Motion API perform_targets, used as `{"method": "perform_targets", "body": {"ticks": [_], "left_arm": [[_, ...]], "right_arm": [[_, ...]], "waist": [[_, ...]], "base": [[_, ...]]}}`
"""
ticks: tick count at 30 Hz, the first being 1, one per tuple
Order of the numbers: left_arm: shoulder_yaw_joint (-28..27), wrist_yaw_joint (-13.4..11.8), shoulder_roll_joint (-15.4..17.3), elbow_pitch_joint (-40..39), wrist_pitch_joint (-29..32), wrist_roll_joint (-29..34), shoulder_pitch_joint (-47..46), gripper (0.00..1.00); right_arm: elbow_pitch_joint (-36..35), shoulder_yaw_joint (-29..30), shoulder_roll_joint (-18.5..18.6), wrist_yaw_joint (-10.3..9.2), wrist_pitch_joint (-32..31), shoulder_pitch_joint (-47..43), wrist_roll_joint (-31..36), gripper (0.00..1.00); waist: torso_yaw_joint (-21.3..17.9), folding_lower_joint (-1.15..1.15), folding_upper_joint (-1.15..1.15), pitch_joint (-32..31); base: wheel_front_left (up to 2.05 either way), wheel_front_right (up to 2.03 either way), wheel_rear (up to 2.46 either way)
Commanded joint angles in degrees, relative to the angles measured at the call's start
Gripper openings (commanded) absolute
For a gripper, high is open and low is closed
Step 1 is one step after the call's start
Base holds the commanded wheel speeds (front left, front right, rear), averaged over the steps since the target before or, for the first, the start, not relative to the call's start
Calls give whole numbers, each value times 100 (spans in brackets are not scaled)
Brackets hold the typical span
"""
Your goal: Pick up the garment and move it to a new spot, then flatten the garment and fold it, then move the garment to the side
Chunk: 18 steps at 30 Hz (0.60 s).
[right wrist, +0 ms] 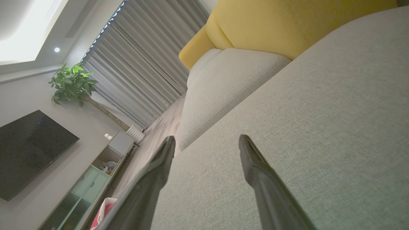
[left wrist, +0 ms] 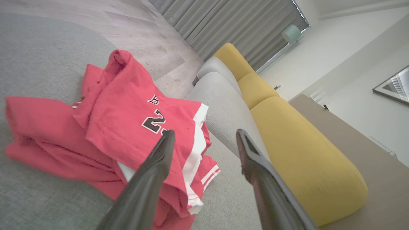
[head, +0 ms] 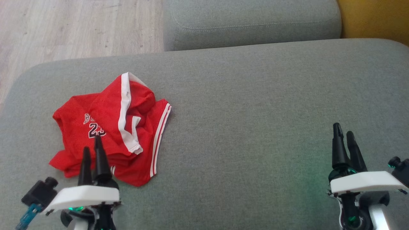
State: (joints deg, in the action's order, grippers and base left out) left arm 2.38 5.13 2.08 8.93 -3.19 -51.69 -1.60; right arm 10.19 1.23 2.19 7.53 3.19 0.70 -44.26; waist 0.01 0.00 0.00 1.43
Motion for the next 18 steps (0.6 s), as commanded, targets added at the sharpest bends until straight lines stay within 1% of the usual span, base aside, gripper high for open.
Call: {"method": "perform_targets", "body": {"ticks": [1, 13, 18], "left_arm": [[-31, 44, 49, -242, -78, 183, -300, 100], [424, 25, 175, -249, -281, 1409, -351, 100], [585, -71, 243, -219, -366, 1826, -376, 100]], "right_arm": [[-254, -93, 41, -2, 83, 320, 189, 100], [-339, -228, 46, -2, 286, 318, 1241, 100], [-367, -270, 49, -3, 370, 319, 1622, 100]], "waist": [[2, 0, 0, -3], [14, 0, 0, -19], [11, 0, 0, -21]], "base": [[0, 0, 0], [0, 0, 0], [0, 0, 0]]}}
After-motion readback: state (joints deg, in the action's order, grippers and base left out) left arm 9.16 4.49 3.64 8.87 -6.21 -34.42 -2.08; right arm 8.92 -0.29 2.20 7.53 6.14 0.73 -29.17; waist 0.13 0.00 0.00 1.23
